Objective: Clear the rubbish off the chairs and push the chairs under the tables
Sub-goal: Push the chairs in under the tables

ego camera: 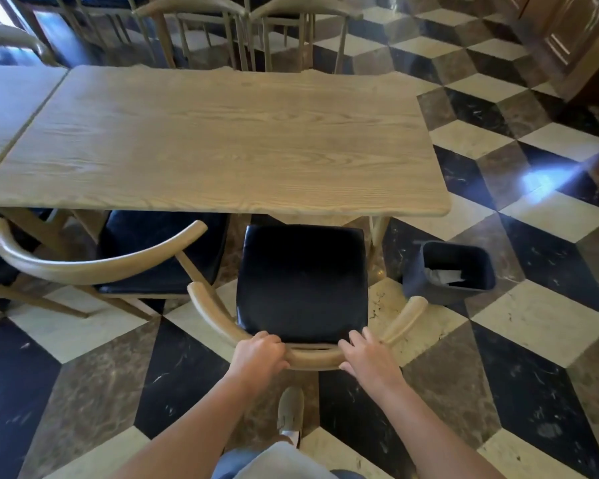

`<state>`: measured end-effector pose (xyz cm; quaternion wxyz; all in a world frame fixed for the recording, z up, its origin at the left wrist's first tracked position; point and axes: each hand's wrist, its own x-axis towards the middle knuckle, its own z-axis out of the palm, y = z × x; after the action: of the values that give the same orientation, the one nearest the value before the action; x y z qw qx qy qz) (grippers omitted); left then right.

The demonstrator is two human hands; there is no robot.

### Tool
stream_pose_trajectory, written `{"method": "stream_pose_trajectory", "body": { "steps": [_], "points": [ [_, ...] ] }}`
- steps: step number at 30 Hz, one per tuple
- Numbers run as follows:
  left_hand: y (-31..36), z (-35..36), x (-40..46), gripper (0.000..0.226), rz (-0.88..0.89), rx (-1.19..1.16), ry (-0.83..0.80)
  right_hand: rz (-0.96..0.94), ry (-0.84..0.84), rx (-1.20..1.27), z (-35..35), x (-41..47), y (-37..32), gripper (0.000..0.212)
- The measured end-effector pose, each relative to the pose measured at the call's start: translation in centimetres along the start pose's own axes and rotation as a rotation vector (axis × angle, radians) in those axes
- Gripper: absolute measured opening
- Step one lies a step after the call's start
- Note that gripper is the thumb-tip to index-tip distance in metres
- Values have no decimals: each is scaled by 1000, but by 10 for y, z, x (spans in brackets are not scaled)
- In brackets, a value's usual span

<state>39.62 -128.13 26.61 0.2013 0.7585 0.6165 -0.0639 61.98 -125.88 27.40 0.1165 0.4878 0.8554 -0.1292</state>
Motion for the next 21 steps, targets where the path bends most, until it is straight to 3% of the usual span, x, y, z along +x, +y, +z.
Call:
{"method": "stream_pose_trajectory", "body": {
  "steps": [21],
  "points": [
    [-26,-65,134,26,-77,90,-115,34,13,15,-51,125,58,33]
  ]
}}
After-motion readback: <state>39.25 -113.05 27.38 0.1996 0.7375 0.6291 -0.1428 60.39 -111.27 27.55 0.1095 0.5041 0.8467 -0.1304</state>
